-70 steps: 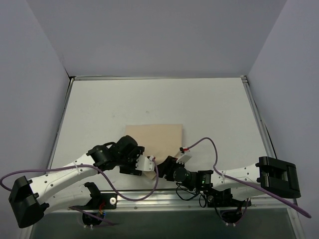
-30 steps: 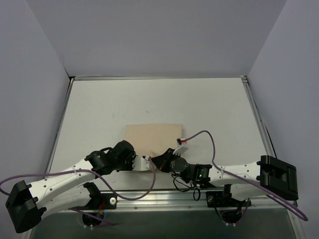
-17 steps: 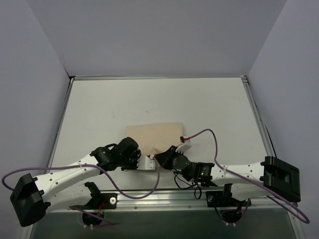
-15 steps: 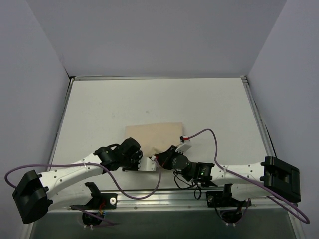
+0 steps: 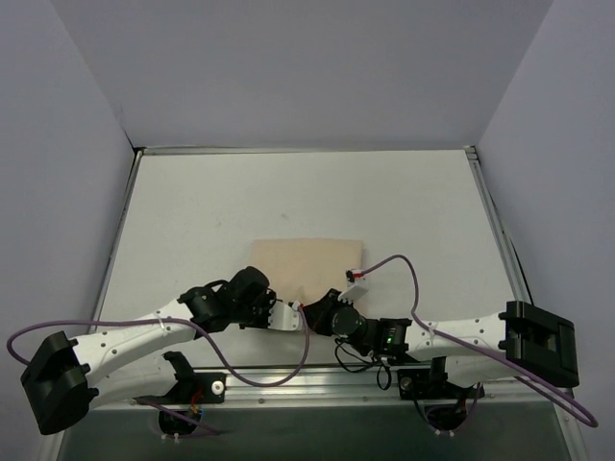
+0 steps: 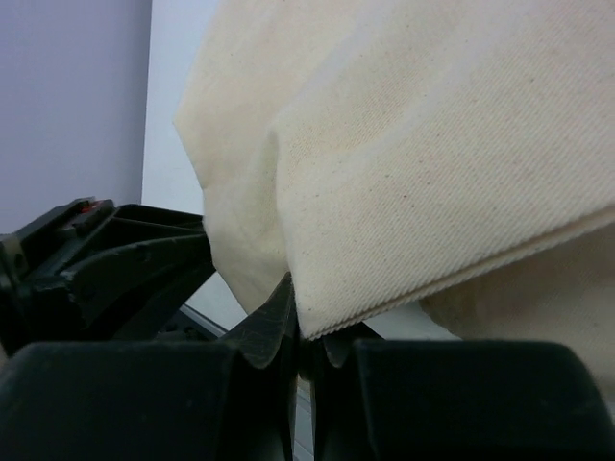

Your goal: Prepare the surgical pack

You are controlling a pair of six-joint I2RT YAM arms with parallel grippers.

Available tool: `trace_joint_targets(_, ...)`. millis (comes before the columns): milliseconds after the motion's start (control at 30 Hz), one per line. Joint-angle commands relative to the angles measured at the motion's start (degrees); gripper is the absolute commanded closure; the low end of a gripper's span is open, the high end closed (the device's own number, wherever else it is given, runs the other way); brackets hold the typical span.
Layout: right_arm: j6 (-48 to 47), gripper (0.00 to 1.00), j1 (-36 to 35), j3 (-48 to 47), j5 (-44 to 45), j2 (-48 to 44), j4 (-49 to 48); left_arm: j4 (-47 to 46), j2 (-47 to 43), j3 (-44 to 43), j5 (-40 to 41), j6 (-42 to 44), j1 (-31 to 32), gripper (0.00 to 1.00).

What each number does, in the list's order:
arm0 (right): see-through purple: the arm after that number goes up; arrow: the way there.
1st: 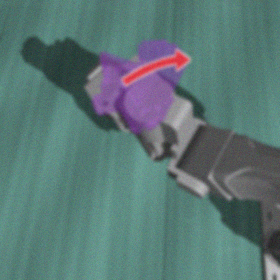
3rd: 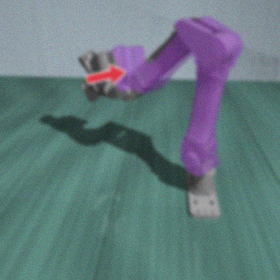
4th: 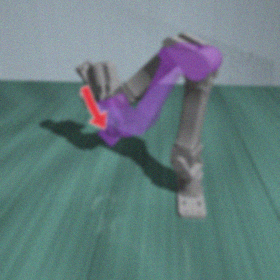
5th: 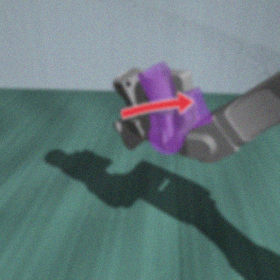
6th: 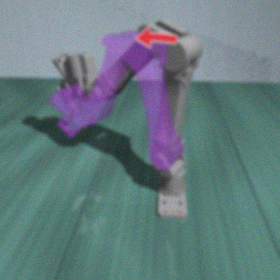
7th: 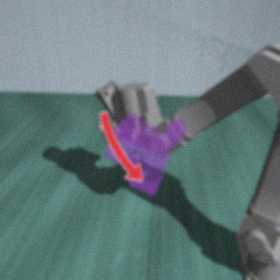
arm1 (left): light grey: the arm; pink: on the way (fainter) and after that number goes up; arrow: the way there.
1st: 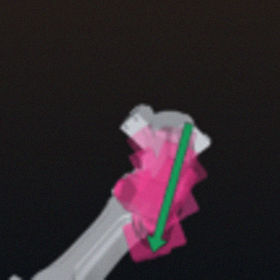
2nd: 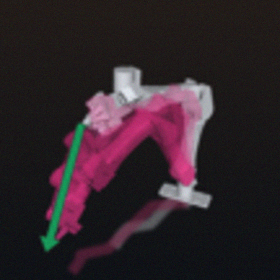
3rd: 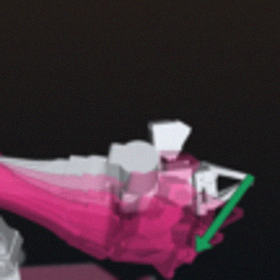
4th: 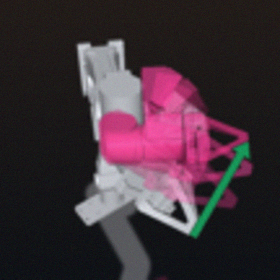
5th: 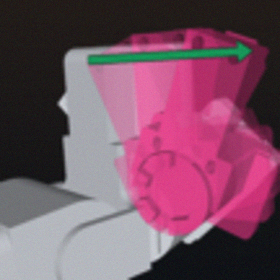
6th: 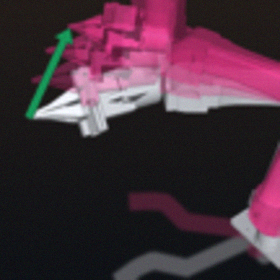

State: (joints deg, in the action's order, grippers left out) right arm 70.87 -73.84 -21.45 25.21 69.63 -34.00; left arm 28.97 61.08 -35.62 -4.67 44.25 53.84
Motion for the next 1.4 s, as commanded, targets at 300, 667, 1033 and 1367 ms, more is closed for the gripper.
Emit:
trace_joint_targets(300, 5.0, 1.0, -2.7, 4.0, 1.7, 4.7, -1.7, 7.7, -4.0, -4.4, -8.9, -1.3, 0.3, 0.62)
trace_joint_targets(667, 6.5, 1.0, -2.7, 7.7, 4.1, 5.3, -4.8, 11.7, -5.6, -10.2, -12.1, -3.9, 0.3, 0.12)
trace_joint_targets(1033, 6.7, 1.0, -2.7, 8.6, 5.6, 4.6, -6.5, -6.1, 0.8, 0.0, 2.6, 5.5, 3.7, 0.09)
trace_joint_targets(1367, 6.5, 0.98, -2.7, 8.5, 5.9, 6.2, -8.3, -12.1, 2.2, 2.0, 3.7, 4.1, 4.0, 0.3)
